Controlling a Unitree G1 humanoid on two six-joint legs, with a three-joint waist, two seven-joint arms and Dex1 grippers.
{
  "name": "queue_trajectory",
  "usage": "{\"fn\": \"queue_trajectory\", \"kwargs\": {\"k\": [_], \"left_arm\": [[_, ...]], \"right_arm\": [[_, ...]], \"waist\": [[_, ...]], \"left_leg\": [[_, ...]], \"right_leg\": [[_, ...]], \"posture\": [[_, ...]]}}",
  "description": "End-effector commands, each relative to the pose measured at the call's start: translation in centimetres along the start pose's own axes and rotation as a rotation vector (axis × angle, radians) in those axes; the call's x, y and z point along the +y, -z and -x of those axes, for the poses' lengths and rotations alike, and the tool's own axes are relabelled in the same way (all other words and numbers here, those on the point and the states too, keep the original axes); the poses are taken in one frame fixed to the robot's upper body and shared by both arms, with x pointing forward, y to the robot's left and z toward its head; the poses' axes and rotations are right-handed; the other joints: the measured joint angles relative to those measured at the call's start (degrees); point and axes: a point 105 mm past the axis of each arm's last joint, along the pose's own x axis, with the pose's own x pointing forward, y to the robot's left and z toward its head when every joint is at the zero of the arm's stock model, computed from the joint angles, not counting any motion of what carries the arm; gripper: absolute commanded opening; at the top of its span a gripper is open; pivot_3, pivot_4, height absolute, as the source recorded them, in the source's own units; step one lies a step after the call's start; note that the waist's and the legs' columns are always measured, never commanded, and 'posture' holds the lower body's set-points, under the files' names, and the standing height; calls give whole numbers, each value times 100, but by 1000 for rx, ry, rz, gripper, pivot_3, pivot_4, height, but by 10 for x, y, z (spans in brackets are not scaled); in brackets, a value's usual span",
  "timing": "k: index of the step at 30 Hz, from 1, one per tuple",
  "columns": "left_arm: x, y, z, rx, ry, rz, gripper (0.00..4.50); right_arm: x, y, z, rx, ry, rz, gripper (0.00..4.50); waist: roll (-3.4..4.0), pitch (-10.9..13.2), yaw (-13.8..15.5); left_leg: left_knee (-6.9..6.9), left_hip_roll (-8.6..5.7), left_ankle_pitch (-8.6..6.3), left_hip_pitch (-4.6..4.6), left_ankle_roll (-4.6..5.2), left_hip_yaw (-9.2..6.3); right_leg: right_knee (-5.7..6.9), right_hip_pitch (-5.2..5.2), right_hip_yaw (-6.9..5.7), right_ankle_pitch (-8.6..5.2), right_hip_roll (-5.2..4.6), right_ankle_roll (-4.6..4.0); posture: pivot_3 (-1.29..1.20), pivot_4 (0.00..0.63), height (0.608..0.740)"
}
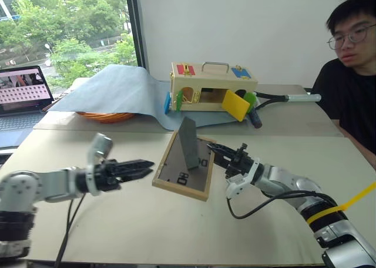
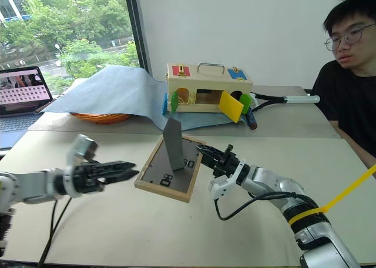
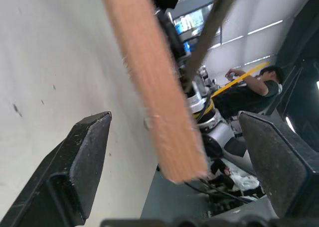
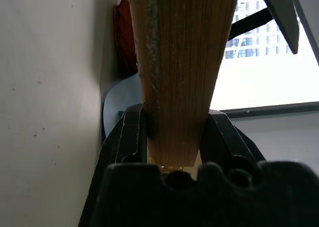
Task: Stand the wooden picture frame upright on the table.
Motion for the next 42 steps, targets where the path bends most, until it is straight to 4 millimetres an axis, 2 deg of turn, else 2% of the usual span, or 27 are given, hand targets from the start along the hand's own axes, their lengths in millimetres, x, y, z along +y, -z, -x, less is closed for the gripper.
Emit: {"fn": "queue_trajectory", "kwargs": {"k": [1, 4, 6, 10, 13, 15, 18, 23, 31, 34, 36, 42], "left_arm": [[-13, -6, 15, -39, 21, -132, 4309], [-13, 1, 15, -45, 15, -237, 4309], [-4, 7, 8, -43, -53, -377, 4309], [3, 19, 0, -16, -106, -591, 4309], [3, 25, -3, 26, -90, -679, 4309], [1, 22, -4, 27, -83, -745, 4309], [2, 19, -5, 34, -95, -820, 4309], [2, 14, -4, 12, -111, -872, 4309], [7, 16, -4, 14, -114, -881, 4309], [9, 16, -5, 17, -110, -884, 4309], [10, 15, -6, 21, -109, -880, 4309], [15, 13, -12, 35, -99, -854, 4309]], "right_arm": [[-25, 20, -5, 81, 69, -311, 1196], [-23, 25, -9, 97, 17, -746, 1196], [-22, 21, -12, 57, -40, -1089, 1193], [-29, 24, -15, 56, -84, -1503, 1185], [-19, 21, -13, 107, -183, -1656, 1181], [-10, 24, -13, 156, -215, -1709, 1180], [13, 23, -8, 226, -293, -1779, 1179], [37, 19, -1, 293, -355, -1868, 1179], [52, -3, 7, 304, -422, -2061, 1179], [57, -9, 11, 311, -461, -1998, 1179], [61, -13, 14, 316, -495, -1893, 1179], [64, -9, 13, 336, -475, -1699, 1179]], "waist": [[0, 0, -37], [-2, 2, -42], [4, 6, -46], [8, 8, 40], [10, 9, 53], [10, 9, 53], [11, 9, 63], [12, 10, 55], [11, 8, 65], [11, 8, 53], [12, 8, 50], [12, 7, 23]], "left_leg": [[0, 0, 0, 1, 1, -1], [4, 1, 0, -4, 0, -19], [8, 1, 0, -10, 0, -25], [4, 2, 1, -13, -1, -40], [0, 2, 4, -13, -4, -38], [-5, 2, 3, -13, -4, -37], [-12, 2, 3, -13, -4, -37], [-15, 2, 3, -15, -4, -37], [-13, 2, 3, -14, -4, -40], [-13, 2, 3, -14, -4, -39], [-15, 2, 3, -12, -4, -40], [-15, 2, 3, -5, -4, -39]], "right_leg": [[0, 3, -1, 0, 0, -1], [0, 13, -23, 0, -1, -2], [0, 14, -31, 0, -1, -3], [0, 16, -48, 0, 0, -8], [-2, 10, -47, 1, 0, -10], [-7, 8, -47, -1, 0, -12], [-12, 5, -46, -3, 0, -12], [-15, 5, -46, -4, 0, -11], [-15, 11, -49, -4, 0, -10], [-15, 10, -49, -5, 1, -8], [-15, 10, -49, -10, 1, -1], [-15, 12, -48, -16, 1, 9]], "posture": [[0, 150, 670], [0, 150, 670], [0, 150, 670], [0, 150, 670], [0, 150, 670], [0, 150, 670], [0, 150, 670], [0, 150, 670], [0, 150, 670], [0, 150, 670], [0, 150, 670], [0, 150, 670]]}}
